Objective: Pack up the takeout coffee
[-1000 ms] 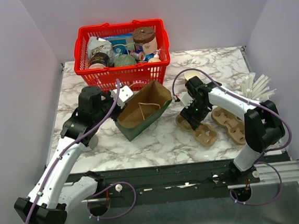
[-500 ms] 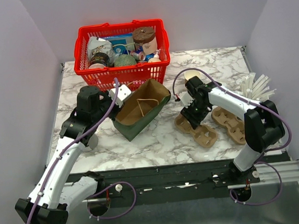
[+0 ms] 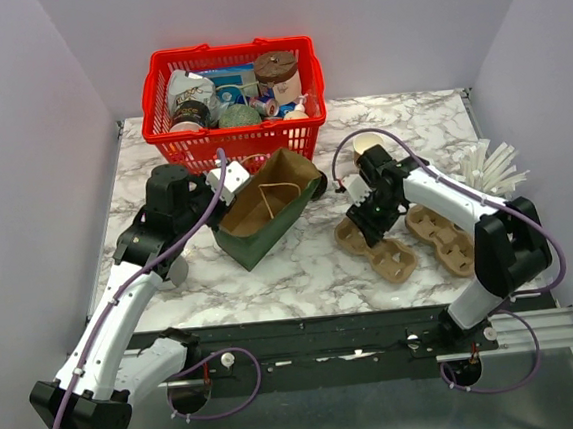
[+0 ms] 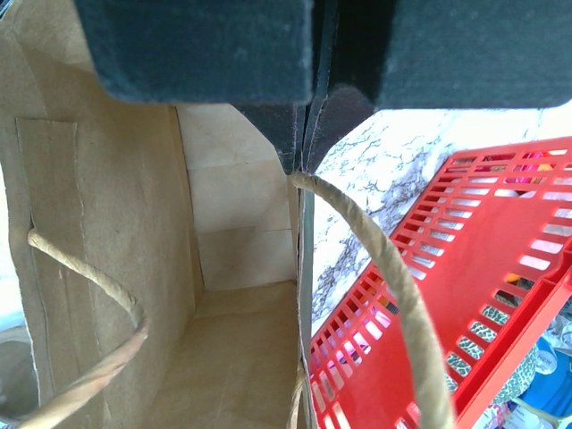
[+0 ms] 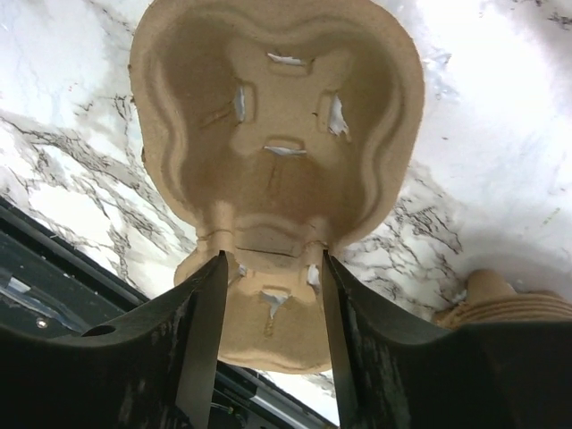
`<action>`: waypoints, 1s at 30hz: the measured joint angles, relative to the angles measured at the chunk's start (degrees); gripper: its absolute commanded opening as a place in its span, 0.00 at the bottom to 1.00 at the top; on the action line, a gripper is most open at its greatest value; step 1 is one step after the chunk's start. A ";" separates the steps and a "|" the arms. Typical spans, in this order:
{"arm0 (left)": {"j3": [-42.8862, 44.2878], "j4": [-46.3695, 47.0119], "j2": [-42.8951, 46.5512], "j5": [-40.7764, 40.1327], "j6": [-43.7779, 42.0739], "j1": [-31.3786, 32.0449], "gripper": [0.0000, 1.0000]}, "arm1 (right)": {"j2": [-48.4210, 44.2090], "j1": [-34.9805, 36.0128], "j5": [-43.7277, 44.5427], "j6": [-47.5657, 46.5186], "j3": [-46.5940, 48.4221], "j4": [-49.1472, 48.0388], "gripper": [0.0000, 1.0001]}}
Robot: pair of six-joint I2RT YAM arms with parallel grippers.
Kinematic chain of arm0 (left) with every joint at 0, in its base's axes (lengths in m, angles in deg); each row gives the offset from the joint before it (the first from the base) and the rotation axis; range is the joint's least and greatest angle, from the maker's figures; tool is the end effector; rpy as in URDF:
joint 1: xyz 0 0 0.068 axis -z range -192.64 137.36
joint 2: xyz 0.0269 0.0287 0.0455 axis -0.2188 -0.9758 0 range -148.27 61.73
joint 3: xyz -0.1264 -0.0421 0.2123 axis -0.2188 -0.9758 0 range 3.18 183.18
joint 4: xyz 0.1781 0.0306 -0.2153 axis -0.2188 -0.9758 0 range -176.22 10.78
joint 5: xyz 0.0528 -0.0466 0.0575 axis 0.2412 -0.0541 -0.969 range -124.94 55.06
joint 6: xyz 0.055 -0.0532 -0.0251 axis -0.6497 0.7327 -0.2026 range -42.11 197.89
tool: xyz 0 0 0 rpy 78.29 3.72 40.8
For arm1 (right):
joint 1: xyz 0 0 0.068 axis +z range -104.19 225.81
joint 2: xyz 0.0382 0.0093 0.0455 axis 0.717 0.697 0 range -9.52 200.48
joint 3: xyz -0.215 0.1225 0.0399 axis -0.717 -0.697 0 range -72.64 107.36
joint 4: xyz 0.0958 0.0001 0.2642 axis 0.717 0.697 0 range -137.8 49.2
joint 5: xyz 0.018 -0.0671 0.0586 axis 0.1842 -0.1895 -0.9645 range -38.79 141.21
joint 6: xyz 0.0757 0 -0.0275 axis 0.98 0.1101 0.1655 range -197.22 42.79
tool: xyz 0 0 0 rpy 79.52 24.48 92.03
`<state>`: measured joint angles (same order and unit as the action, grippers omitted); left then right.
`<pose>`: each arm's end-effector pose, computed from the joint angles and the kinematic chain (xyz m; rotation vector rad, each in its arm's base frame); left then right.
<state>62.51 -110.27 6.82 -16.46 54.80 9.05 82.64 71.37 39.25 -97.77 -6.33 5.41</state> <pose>0.2400 -0.1191 0.3283 0.9541 1.7849 -0.3125 0.2838 0.1517 0.1529 -1.1801 2.6967 0.3204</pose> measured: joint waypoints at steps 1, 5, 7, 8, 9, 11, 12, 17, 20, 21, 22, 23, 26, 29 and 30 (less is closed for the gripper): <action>0.00 -0.09 0.00 -0.09 0.00 -0.02 0.00 | 0.31 0.00 -0.24 0.00 0.00 -0.07 0.53; -0.04 -0.35 0.13 -0.24 0.02 -0.24 0.00 | 1.33 0.02 -1.01 0.00 0.00 -0.04 0.53; -0.24 -0.35 0.35 -0.31 0.09 -0.35 0.00 | 1.68 0.24 -1.18 0.00 0.00 -0.04 0.53; -0.37 -0.35 0.46 -0.31 0.15 -0.37 0.00 | 1.81 0.33 -1.22 0.00 0.00 -0.04 0.53; -0.48 -0.33 0.52 -0.33 0.26 -0.44 0.00 | 1.90 0.37 -1.27 0.00 0.00 -0.07 0.53; -0.74 -0.33 0.76 -0.42 0.44 -0.72 0.00 | 2.01 0.57 -1.29 0.02 -0.02 -0.09 0.54; -0.79 -0.33 0.83 -0.46 0.50 -0.94 0.00 | 2.03 0.66 -1.29 0.04 -0.04 -0.11 0.55; -0.94 -0.33 1.03 -0.50 0.94 -1.51 0.00 | 2.64 1.14 -1.16 0.24 -0.15 -0.22 0.57; -0.98 -0.33 1.09 -0.52 1.22 -1.62 0.00 | 3.43 1.22 -0.94 0.24 -0.39 -0.22 0.57; -0.98 -0.33 1.11 -0.52 1.31 -1.73 0.00 | 3.63 1.31 -0.90 0.26 -0.50 -0.24 0.57; -0.98 -0.33 1.14 -0.52 1.36 -1.77 0.00 | 3.78 1.40 -0.74 0.28 -0.63 -0.24 0.57; -0.98 -0.31 1.14 -0.52 1.42 -1.77 0.00 | 3.89 1.44 -0.57 0.39 -0.81 -0.24 0.57; -0.98 -0.31 1.14 -0.50 1.55 -1.84 0.00 | 3.93 1.49 -0.07 0.63 -1.03 -0.33 0.57; -1.05 -0.28 1.14 -0.50 1.60 -1.86 0.00 | 3.93 1.51 0.59 0.72 -1.36 -0.61 0.57; -1.11 -0.24 1.14 -0.50 1.64 -1.86 0.00 | 3.93 1.51 0.72 0.83 -1.51 -0.66 0.57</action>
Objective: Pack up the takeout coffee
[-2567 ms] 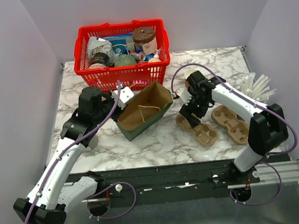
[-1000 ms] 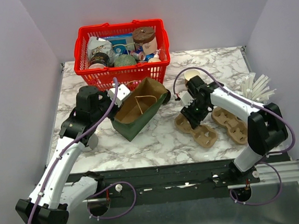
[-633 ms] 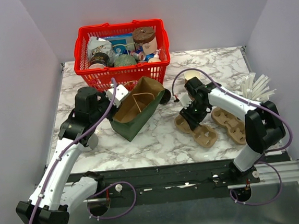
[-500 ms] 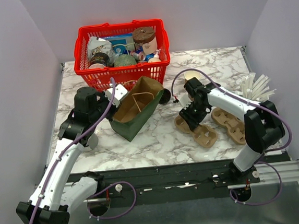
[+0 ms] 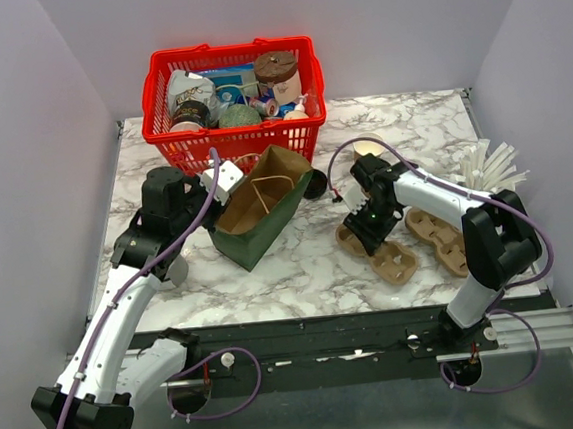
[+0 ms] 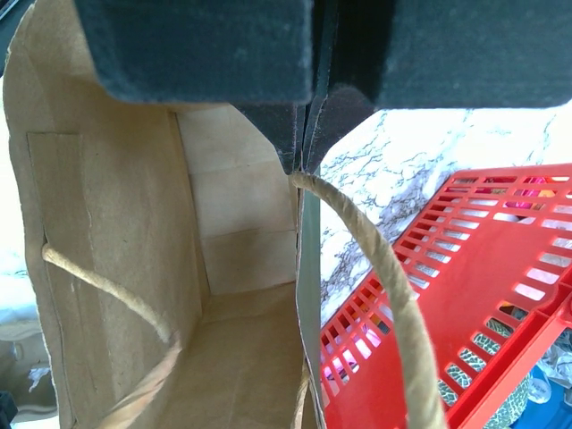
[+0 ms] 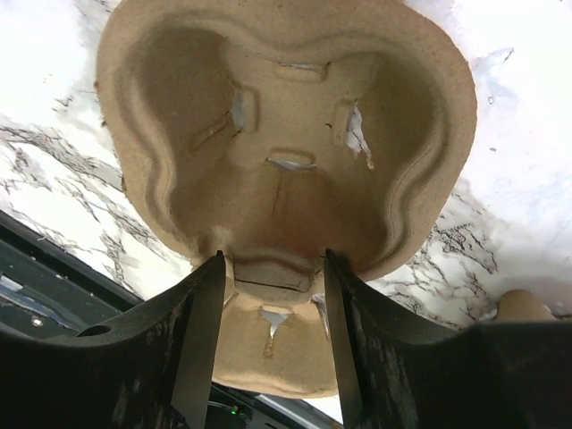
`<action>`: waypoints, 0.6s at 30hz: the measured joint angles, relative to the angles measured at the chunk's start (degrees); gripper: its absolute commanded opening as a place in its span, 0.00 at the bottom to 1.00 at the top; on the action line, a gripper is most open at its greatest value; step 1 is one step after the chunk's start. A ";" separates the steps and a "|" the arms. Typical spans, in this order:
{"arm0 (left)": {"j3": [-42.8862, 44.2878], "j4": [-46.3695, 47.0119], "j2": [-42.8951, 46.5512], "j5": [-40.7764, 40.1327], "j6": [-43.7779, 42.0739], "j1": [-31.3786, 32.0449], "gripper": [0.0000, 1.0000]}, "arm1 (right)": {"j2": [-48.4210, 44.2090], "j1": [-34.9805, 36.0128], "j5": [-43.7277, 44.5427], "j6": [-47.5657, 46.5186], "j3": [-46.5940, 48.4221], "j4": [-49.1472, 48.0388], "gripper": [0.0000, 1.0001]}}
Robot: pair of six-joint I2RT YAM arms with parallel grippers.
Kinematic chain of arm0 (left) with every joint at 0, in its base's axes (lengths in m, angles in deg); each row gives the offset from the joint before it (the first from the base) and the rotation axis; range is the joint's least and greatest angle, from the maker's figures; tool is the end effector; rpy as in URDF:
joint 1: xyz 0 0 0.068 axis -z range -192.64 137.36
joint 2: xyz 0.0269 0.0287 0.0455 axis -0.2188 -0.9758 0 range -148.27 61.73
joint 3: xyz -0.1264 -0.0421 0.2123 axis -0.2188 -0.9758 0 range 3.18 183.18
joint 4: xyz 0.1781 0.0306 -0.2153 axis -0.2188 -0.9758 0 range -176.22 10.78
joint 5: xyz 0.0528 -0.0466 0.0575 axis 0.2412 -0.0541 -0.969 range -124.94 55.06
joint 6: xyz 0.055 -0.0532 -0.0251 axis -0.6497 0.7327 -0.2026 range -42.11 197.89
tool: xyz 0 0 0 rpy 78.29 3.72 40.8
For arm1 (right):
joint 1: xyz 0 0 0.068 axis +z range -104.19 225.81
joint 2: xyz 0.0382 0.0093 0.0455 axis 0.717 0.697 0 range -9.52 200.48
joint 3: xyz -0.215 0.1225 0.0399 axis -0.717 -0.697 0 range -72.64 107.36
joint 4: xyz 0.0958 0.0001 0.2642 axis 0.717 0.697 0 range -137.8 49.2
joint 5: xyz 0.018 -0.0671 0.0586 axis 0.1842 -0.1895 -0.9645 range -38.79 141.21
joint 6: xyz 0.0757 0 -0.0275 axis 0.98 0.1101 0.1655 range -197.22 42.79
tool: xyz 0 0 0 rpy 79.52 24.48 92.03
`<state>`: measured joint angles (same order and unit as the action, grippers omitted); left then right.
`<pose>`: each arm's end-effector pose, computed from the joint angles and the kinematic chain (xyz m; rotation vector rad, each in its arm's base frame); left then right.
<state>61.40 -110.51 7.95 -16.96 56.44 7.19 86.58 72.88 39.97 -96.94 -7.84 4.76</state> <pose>0.2402 -0.1094 0.3251 0.8952 1.8197 -0.3018 0.2780 0.1573 0.1248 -1.2189 2.7763 0.3083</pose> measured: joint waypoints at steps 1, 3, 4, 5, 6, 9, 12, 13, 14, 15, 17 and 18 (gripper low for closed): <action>-0.09 0.11 0.00 -0.02 0.04 -0.02 0.00 | 0.00 0.07 0.20 0.13 -0.13 -0.07 0.57; -0.26 0.35 0.00 0.00 0.09 -0.02 0.00 | 0.00 0.28 0.79 0.28 -0.37 -0.22 0.56; -0.28 0.37 0.00 0.00 0.11 -0.02 0.00 | 0.00 0.46 1.16 0.39 -0.42 -0.26 0.54; -0.28 0.39 0.00 -0.02 0.13 -0.02 0.00 | 0.00 0.63 1.42 0.46 -0.44 -0.31 0.53; -0.28 0.42 0.00 0.00 0.15 -0.02 0.00 | 0.00 0.76 1.64 0.50 -0.44 -0.31 0.51; -0.28 0.44 0.00 0.00 0.17 -0.13 0.00 | 0.00 1.09 2.29 0.70 -0.48 -0.37 0.44; -0.28 0.46 0.00 0.00 0.22 -0.24 0.00 | -0.02 1.11 2.62 0.81 -0.46 0.00 0.40; -0.28 0.44 -0.02 0.02 0.22 -0.28 0.00 | -0.09 1.11 2.67 0.70 -0.46 0.11 0.38; -0.28 0.44 -0.02 0.02 0.22 -0.28 0.00 | -0.15 1.11 2.80 0.61 -0.44 0.28 0.38; -0.28 0.44 -0.02 0.02 0.22 -0.28 0.00 | -0.26 1.11 2.91 0.39 -0.37 0.57 0.36; -0.28 0.44 -0.13 0.02 0.17 -0.28 0.00 | -0.66 1.11 3.13 0.02 -0.15 1.57 0.34; -0.26 0.44 -0.24 0.02 0.15 -0.28 0.00 | -1.03 1.11 3.23 -0.39 0.13 2.36 0.33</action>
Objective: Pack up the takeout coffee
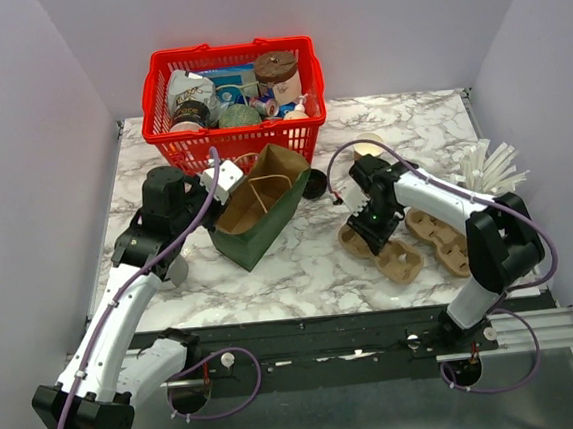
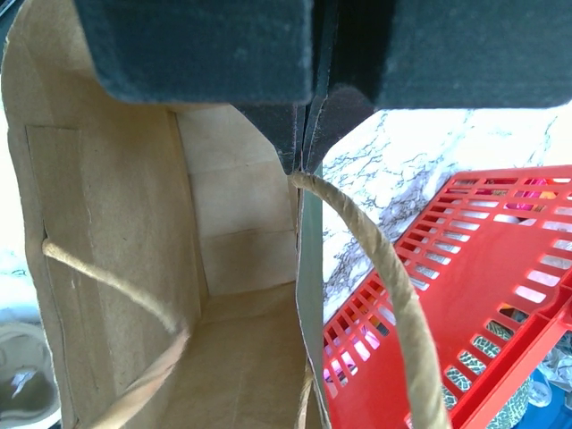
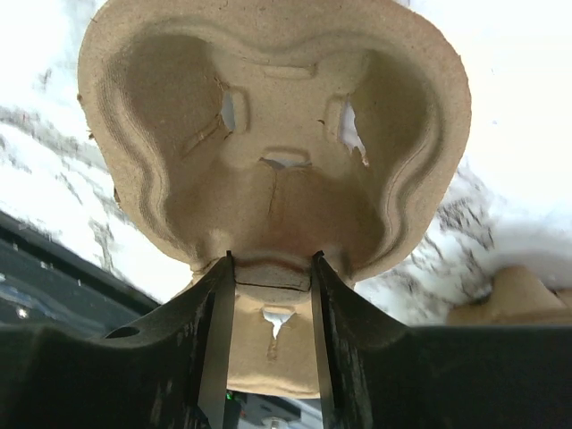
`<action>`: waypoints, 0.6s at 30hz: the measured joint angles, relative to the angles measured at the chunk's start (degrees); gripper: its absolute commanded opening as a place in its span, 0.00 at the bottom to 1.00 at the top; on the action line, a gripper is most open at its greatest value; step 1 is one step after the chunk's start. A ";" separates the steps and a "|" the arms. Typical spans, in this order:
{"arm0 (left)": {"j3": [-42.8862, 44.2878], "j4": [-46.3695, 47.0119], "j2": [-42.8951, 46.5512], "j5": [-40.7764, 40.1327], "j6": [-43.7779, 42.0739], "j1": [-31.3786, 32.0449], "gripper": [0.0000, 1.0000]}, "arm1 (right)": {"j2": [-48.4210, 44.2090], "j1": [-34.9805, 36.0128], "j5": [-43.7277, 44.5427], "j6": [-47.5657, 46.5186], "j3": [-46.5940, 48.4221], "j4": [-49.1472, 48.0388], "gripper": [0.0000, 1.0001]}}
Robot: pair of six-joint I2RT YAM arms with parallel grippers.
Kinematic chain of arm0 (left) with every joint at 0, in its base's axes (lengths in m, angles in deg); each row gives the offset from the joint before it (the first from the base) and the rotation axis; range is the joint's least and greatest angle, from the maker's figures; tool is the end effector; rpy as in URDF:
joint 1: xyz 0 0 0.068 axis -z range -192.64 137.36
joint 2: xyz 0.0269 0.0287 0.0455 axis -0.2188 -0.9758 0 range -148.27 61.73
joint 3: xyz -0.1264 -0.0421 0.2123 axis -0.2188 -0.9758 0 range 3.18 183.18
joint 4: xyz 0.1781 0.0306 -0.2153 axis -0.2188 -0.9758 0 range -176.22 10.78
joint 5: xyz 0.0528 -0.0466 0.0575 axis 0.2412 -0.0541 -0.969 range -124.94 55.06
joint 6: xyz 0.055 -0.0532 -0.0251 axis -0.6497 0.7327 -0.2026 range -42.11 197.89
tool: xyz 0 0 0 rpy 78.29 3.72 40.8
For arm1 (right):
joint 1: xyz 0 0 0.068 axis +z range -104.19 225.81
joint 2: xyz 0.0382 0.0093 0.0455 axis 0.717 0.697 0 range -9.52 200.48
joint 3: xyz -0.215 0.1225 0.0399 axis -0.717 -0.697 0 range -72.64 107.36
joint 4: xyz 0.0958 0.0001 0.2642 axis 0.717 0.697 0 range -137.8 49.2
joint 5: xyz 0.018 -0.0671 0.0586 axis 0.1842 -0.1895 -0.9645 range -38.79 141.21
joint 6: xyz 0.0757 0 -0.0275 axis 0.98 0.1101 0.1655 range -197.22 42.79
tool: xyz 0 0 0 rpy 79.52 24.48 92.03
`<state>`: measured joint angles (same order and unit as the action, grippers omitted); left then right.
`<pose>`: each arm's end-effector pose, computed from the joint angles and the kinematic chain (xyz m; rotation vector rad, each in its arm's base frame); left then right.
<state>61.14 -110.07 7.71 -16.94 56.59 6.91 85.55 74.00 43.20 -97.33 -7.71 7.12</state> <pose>0.2421 -0.1087 0.3233 0.8887 1.8239 -0.3009 0.2718 0.1567 0.1295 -1.2596 2.7860 0.2229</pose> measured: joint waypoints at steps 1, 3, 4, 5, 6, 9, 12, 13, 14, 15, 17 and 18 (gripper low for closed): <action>0.00 0.00 -0.11 0.00 -0.04 0.00 0.00 | -0.42 0.00 0.04 -0.42 0.59 1.01 0.29; 0.13 -0.02 -0.35 0.02 -0.13 0.00 0.00 | -1.38 0.00 0.02 -1.07 2.38 2.64 0.25; 0.24 -0.07 -0.44 0.02 -0.33 -0.04 0.00 | -1.97 0.00 0.02 -1.44 3.30 3.23 0.17; 0.35 -0.07 -0.50 0.07 -0.61 -0.04 0.00 | -2.73 0.00 0.00 -1.84 4.13 3.74 0.11; 0.42 -0.09 -0.55 0.07 -0.96 -0.04 0.00 | -3.56 0.00 -0.04 -2.08 4.90 4.09 0.04; 0.55 -0.33 -0.55 0.74 -3.06 -0.04 0.00 | -6.88 0.00 -0.20 -3.82 6.73 4.74 0.00; 1.14 -1.07 -0.59 1.57 -5.42 -0.04 0.00 | -9.99 -0.22 -0.31 -5.62 8.74 4.42 0.00; 1.64 -1.68 -0.66 2.10 -6.54 -0.04 0.00 | -10.78 -0.48 -0.57 -6.47 9.99 4.22 0.01; 2.01 -2.01 -0.70 2.36 -7.28 -0.04 0.00 | -11.43 -0.61 -1.01 -7.28 11.45 3.67 0.01; 2.56 -2.43 -0.76 2.93 -8.59 -0.04 0.00 | -12.11 -0.85 -1.73 -8.37 13.64 2.69 0.00; 3.19 -2.99 -0.76 3.76 -10.38 -0.04 0.00 | -12.74 -1.07 -3.37 -10.16 18.32 0.96 0.01; 3.54 -3.26 -0.76 4.11 -11.54 -0.04 0.00 | -12.92 -1.20 -4.26 -11.02 20.83 -0.37 0.01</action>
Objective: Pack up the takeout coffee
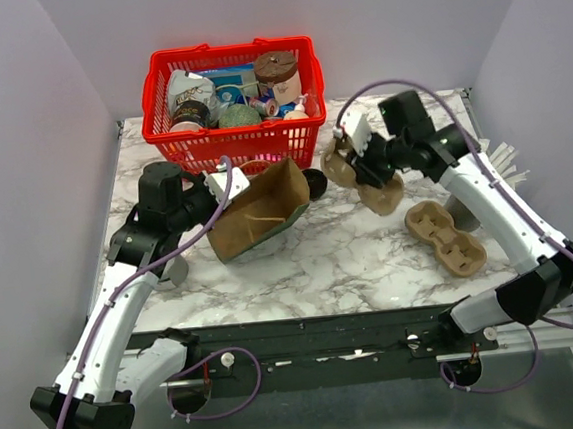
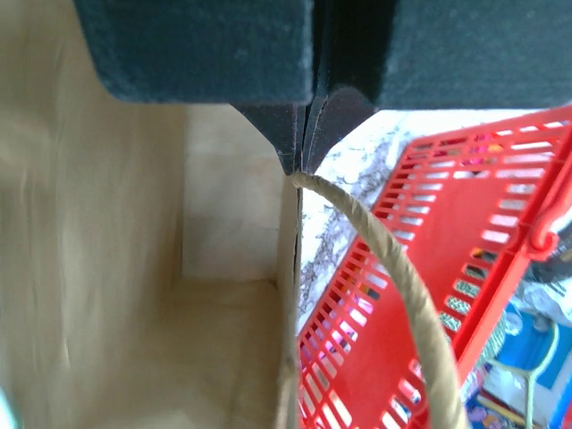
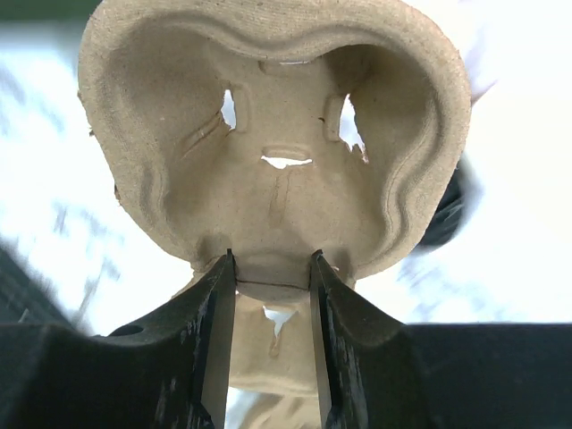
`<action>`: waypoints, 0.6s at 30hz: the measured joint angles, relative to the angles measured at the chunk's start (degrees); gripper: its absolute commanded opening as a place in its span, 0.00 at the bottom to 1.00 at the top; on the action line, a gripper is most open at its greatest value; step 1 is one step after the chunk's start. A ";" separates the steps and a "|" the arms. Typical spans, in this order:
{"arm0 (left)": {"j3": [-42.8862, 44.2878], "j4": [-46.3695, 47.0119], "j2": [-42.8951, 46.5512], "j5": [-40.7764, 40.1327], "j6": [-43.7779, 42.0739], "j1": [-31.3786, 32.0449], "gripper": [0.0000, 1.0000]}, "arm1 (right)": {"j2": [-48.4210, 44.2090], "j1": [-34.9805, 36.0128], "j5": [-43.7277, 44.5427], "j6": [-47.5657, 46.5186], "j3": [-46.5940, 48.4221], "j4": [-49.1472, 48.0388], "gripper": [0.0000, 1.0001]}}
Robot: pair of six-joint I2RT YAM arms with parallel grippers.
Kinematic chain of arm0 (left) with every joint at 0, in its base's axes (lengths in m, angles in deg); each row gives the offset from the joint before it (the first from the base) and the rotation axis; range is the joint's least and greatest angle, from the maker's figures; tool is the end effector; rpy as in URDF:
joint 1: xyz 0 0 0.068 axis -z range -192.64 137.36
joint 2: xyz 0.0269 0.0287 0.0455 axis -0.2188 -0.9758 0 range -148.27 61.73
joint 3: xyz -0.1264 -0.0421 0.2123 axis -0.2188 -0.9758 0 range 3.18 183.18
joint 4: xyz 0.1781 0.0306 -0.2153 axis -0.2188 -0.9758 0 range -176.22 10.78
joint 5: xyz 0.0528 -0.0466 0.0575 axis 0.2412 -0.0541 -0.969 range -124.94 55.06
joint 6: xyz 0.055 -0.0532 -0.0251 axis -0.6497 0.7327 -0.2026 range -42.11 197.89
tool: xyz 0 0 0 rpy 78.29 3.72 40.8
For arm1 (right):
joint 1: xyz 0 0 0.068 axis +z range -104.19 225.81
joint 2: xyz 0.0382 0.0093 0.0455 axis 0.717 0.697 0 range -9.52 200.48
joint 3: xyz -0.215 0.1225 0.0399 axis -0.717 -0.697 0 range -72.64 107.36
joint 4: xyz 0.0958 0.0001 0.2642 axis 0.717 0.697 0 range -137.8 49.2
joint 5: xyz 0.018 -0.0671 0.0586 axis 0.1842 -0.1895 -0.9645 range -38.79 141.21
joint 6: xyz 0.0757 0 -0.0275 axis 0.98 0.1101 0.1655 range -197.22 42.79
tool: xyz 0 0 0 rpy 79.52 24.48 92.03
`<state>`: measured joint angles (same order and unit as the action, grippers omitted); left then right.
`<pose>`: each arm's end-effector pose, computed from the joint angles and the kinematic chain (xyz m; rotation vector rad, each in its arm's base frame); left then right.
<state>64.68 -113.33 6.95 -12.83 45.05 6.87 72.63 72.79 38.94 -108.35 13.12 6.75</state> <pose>0.2373 -0.1118 0.3374 1.0987 1.6950 -0.2477 0.2946 0.1666 0.3186 -1.2686 2.0911 0.2311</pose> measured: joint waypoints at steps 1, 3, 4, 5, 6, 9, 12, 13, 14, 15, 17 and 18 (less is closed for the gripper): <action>0.15 -0.13 0.00 0.20 -0.74 0.00 0.00 | -0.11 0.00 -1.40 -0.74 2.89 -1.11 0.01; 0.57 -0.70 -0.02 0.68 -2.69 0.00 0.00 | -0.09 -0.22 -4.31 -1.92 8.52 -3.43 0.01; 0.74 -0.81 -0.04 0.76 -3.39 0.00 0.00 | -0.09 -0.22 -6.05 -2.29 11.06 -4.66 0.01; 0.83 -0.83 -0.04 0.83 -3.98 0.00 0.00 | -0.07 -0.24 -7.96 -2.60 13.64 -5.66 0.01; 0.87 -0.79 -0.04 0.90 -4.55 0.00 0.00 | 0.15 -0.24 -9.94 -2.86 16.20 -6.73 0.01; 0.90 -0.72 -0.28 0.92 -5.31 0.00 0.00 | 1.46 -0.07 -16.74 -2.93 23.71 -9.16 0.01; 0.92 -0.24 -1.16 0.92 -4.52 0.00 0.00 | 2.62 0.74 -24.28 -3.15 28.33 -11.04 0.01; 0.92 0.09 -1.44 0.92 -4.11 0.00 0.00 | 2.64 1.11 -26.60 -3.50 28.76 -11.54 0.01; 0.92 0.44 -1.77 0.92 -3.54 0.00 0.00 | 2.49 1.44 -28.87 -3.91 28.81 -11.76 0.01; 0.92 0.68 -1.92 0.94 -3.13 0.00 0.00 | 2.14 1.75 -31.01 -4.44 28.15 -12.41 0.01; 0.92 1.44 -2.01 1.11 -1.99 0.00 0.00 | 0.46 2.38 -34.42 -5.99 24.79 -13.86 0.01; 0.92 1.92 -2.01 1.29 -1.29 0.00 0.00 | -0.83 2.78 -36.28 -7.10 22.21 -14.58 0.01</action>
<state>65.59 -111.41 4.94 -11.54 43.76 6.87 71.80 75.57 2.66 -115.45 35.32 -7.83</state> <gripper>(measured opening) 0.009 0.424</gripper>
